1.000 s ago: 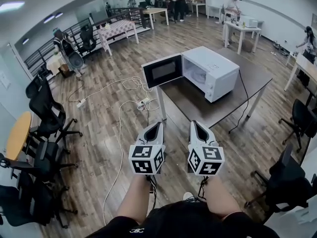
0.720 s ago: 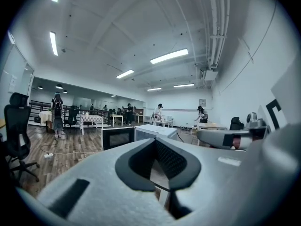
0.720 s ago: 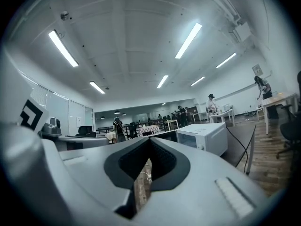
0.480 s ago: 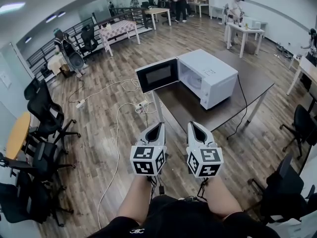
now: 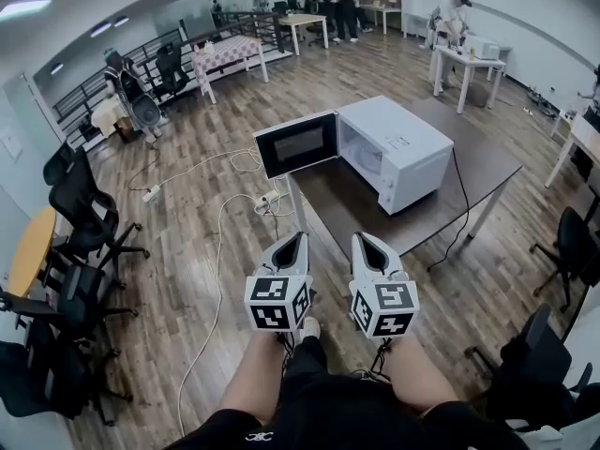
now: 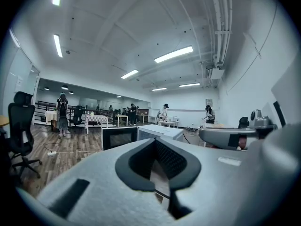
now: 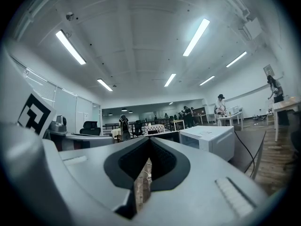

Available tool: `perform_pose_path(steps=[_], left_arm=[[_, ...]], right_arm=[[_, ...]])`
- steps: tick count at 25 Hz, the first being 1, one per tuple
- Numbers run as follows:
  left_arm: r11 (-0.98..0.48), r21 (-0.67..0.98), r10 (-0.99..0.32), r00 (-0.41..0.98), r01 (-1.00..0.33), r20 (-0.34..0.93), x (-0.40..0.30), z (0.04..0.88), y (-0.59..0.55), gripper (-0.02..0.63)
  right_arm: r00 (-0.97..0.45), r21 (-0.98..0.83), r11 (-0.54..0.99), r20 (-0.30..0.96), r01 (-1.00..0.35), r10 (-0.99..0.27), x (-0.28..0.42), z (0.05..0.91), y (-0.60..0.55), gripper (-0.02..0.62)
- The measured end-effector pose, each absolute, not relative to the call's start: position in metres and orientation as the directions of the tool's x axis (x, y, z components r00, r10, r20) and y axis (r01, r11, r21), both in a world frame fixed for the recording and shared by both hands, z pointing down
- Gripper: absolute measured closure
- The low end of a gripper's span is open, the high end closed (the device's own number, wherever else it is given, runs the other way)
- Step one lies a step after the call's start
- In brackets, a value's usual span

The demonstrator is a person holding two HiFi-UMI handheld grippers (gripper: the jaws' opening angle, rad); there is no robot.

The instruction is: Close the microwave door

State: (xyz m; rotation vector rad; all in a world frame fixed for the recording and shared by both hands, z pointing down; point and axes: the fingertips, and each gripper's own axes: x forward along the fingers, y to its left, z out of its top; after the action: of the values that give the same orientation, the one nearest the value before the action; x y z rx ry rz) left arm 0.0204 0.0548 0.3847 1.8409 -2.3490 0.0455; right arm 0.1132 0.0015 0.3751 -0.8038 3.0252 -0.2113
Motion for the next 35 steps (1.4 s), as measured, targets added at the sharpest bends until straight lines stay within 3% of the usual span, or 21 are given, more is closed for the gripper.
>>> perform_pose_path(steps=[15, 35], left_arm=[[0.220, 0.086, -0.968, -0.207, -0.972, 0.141, -0.054, 0.391, -0.004, 0.597], [0.187, 0.121, -0.970, -0.163, -0.975, 0.183, -0.214, 0.397, -0.112, 0.597]], right_arm=[[-0.867, -0.099, 0.862, 0.057, -0.497, -0.494, 0.035, 0.383, -0.057, 0.586], [-0.835, -0.108, 0.829, 0.109, -0.549, -0.539, -0.112, 0.389, -0.170, 0.586]])
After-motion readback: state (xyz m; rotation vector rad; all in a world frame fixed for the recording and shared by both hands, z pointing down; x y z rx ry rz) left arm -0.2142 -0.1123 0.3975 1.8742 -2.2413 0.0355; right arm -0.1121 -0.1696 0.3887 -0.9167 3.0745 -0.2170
